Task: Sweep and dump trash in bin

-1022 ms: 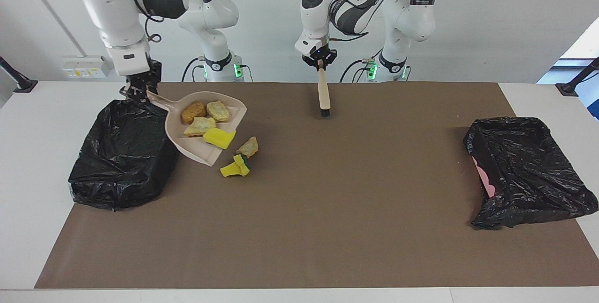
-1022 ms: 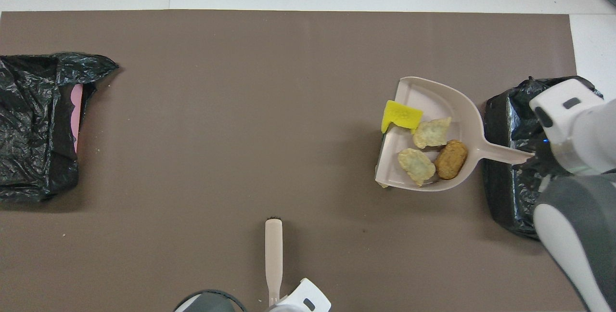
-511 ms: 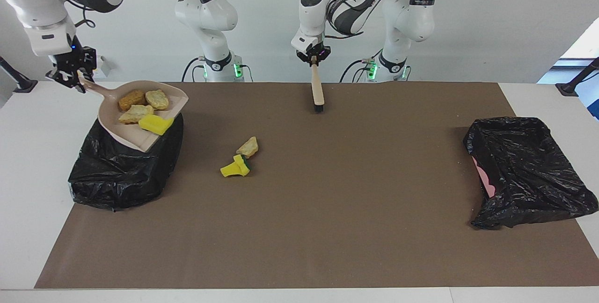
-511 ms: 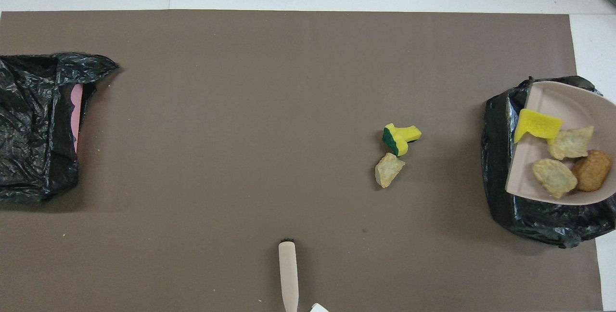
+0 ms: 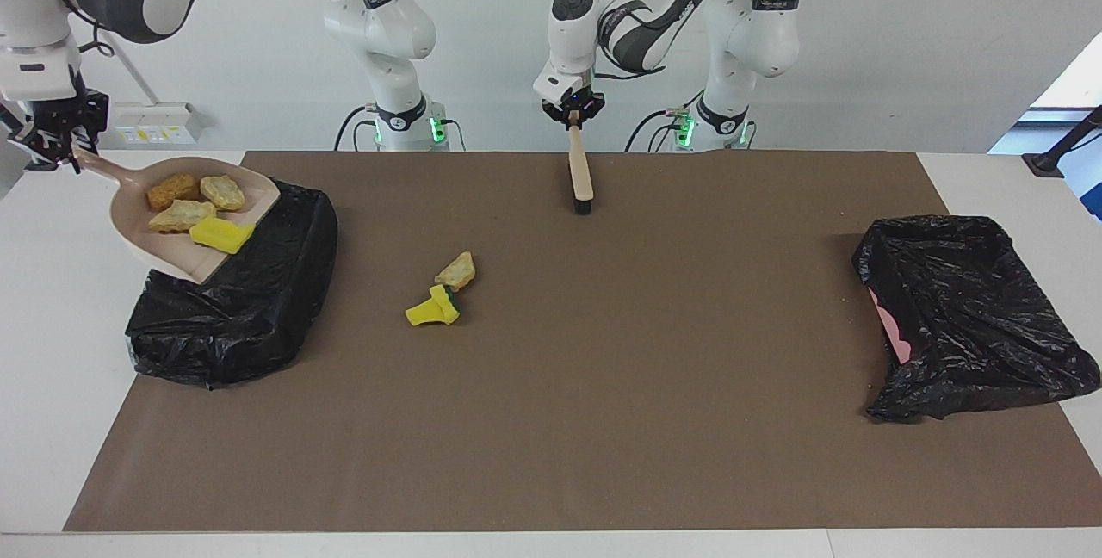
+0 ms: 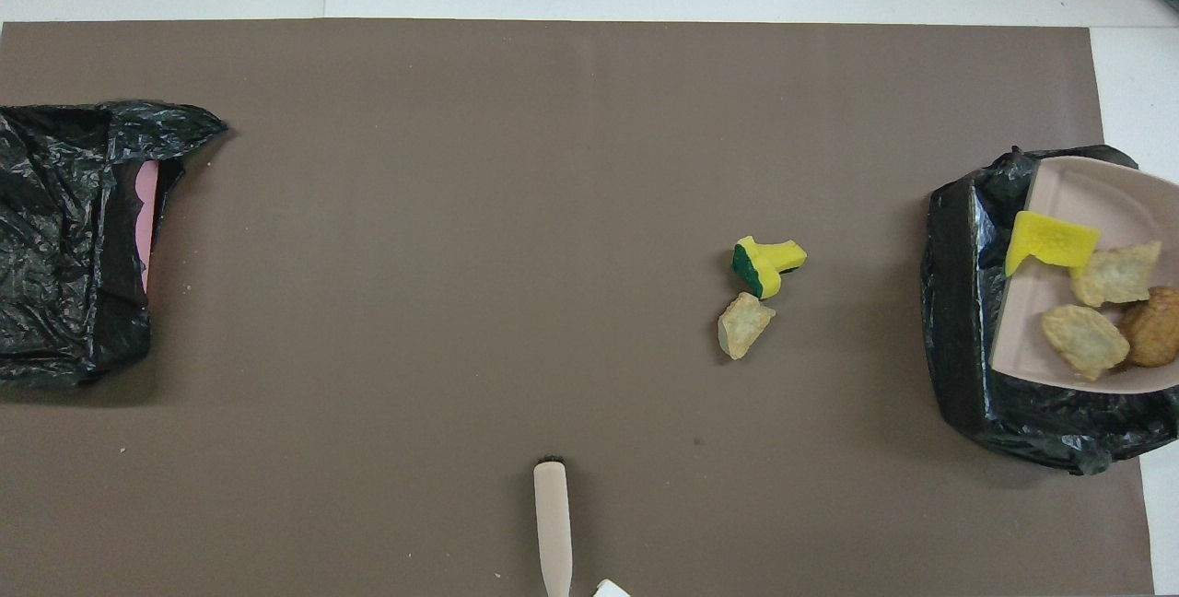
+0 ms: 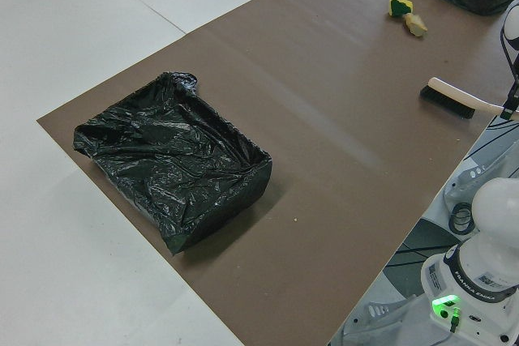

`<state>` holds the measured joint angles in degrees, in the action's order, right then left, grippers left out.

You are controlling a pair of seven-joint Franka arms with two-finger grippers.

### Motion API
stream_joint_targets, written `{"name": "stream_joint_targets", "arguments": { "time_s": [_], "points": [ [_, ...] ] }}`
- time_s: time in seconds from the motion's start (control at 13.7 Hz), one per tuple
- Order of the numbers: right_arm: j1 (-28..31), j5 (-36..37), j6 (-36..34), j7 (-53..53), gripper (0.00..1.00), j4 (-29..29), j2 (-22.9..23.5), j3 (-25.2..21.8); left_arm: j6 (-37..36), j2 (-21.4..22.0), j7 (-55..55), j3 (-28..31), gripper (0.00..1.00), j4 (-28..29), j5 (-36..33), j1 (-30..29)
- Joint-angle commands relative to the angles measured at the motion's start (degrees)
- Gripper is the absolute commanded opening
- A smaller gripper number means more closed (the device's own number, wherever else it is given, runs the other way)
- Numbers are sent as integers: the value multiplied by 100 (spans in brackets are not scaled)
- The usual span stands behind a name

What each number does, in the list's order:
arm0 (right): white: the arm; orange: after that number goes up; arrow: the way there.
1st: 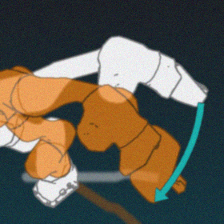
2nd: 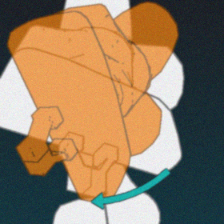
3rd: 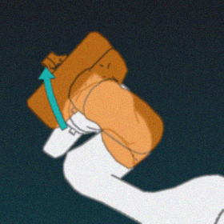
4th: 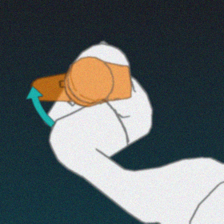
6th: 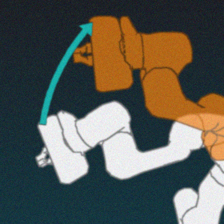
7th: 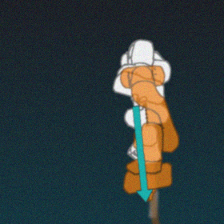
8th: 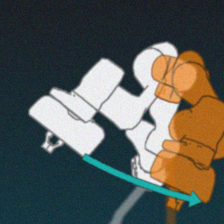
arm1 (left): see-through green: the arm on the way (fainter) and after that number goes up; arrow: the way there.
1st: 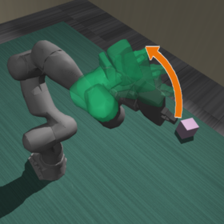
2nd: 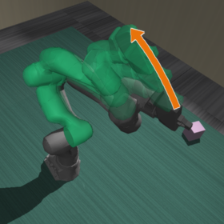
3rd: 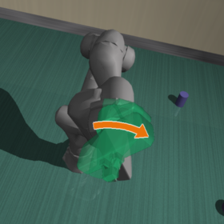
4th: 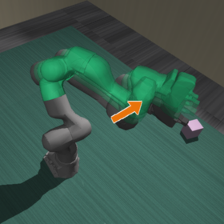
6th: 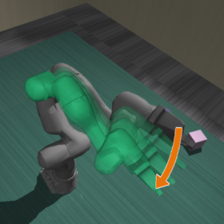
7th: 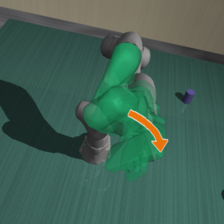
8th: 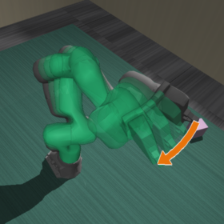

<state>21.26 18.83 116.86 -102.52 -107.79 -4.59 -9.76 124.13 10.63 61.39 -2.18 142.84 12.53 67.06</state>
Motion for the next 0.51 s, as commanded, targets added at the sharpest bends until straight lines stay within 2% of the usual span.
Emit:
{"name": "stream_joint_targets", "arguments": {
  "time_s": [0.0, 0.07, 0.22, 0.29, 0.44],
  "points": [
    [-52, 603, 414, -617, 0, -57, 46, 36, 111, -70, 5, 95, 42, 7, 65, 80],
    [-61, 648, 617, -855, 0, -118, 37, 36, 68, -70, -4, 95, 64, -11, 65, 71],
    [-61, 788, 942, -1024, 0, -268, 89, 44, 50, -123, -65, 113, 96, -133, 56, 1],
    [-61, 859, 1100, -1155, 0, -416, 107, 44, 41, -140, -274, 121, 100, -230, 48, -174],
    [-78, 1026, 1251, -1497, 0, -488, 98, 88, -125, -158, -740, 121, 100, -615, -5, -674]
  ]
}}
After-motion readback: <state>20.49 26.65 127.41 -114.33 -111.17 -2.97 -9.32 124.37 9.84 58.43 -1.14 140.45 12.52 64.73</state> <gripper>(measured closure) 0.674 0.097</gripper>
